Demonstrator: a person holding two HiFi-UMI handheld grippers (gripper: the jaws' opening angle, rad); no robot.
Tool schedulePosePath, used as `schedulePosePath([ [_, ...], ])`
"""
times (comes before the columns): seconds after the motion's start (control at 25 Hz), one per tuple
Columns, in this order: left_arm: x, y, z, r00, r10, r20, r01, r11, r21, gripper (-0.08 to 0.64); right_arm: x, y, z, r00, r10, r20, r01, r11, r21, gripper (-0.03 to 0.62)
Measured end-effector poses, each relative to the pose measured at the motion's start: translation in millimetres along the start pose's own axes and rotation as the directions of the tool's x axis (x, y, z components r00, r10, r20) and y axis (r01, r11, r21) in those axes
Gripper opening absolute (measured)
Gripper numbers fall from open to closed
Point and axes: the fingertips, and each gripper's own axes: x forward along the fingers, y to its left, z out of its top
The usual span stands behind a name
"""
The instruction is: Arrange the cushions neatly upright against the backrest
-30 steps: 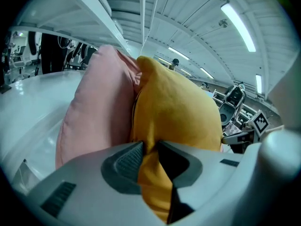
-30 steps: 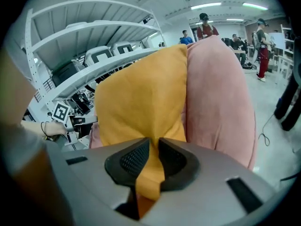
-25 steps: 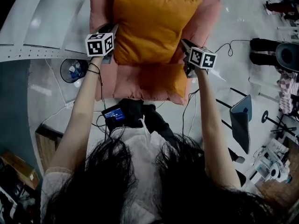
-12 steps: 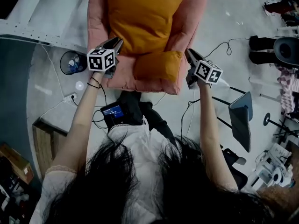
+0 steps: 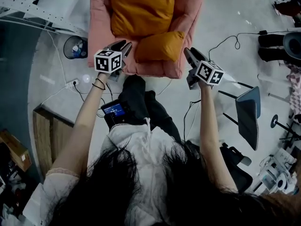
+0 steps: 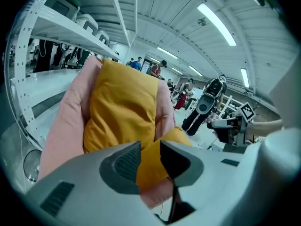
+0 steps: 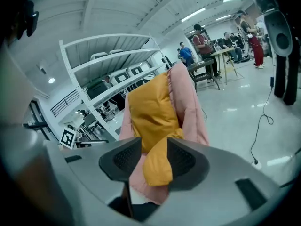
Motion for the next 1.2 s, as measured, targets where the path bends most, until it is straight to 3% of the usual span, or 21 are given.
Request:
schedulePosePath([
  [0.24, 8.2, -9.6, -74.0, 0.993, 0.000, -0.116, 0.002, 1.000, 0.021, 0.181, -5.2, 12.7, -49.4, 0.997, 0.050, -0.053, -0.052, 0.998, -0.042, 0.190],
  [0.4, 19.2, -3.2, -139.1, 0.965, 0.005, -0.262, 0.019, 0.996, 0.090, 0.225, 2.1, 19.4, -86.4, 0.986, 0.077, -0.146, -0.098, 0.985, -0.142, 0.238],
  [0.56, 35.6, 9.9, -183.8, 0.937, 0.013, -0.348, 0.028, 0.993, 0.112, 0.243, 15.7, 18.9, -102.3, 0.977, 0.010, -0.213, -0.087, 0.930, -0.357, 0.255],
  [0.76, 64.2, 14.8, -214.4, 0.928, 0.006, -0.374, 0.037, 0.993, 0.108, 0.250, 25.7, 11.0, -95.7, 0.987, -0.066, -0.149, -0.023, 0.849, -0.528, 0.255],
  [0.88, 81.4, 23.1, -225.7, 0.919, 0.006, -0.394, 0.048, 0.991, 0.127, 0.250, 36.2, 15.8, -94.3, 0.988, -0.042, -0.148, -0.045, 0.842, -0.538, 0.255],
  [1.08, 107.1, 42.3, -248.8, 0.911, 0.025, -0.411, 0.024, 0.993, 0.115, 0.250, 49.3, 22.5, -97.2, 0.990, 0.033, -0.137, -0.092, 0.889, -0.449, 0.255],
  [1.2, 121.9, 55.8, -262.5, 0.908, 0.044, -0.416, -0.002, 0.995, 0.101, 0.250, 59.3, 20.8, -103.7, 0.985, 0.038, -0.166, -0.116, 0.863, -0.491, 0.255],
])
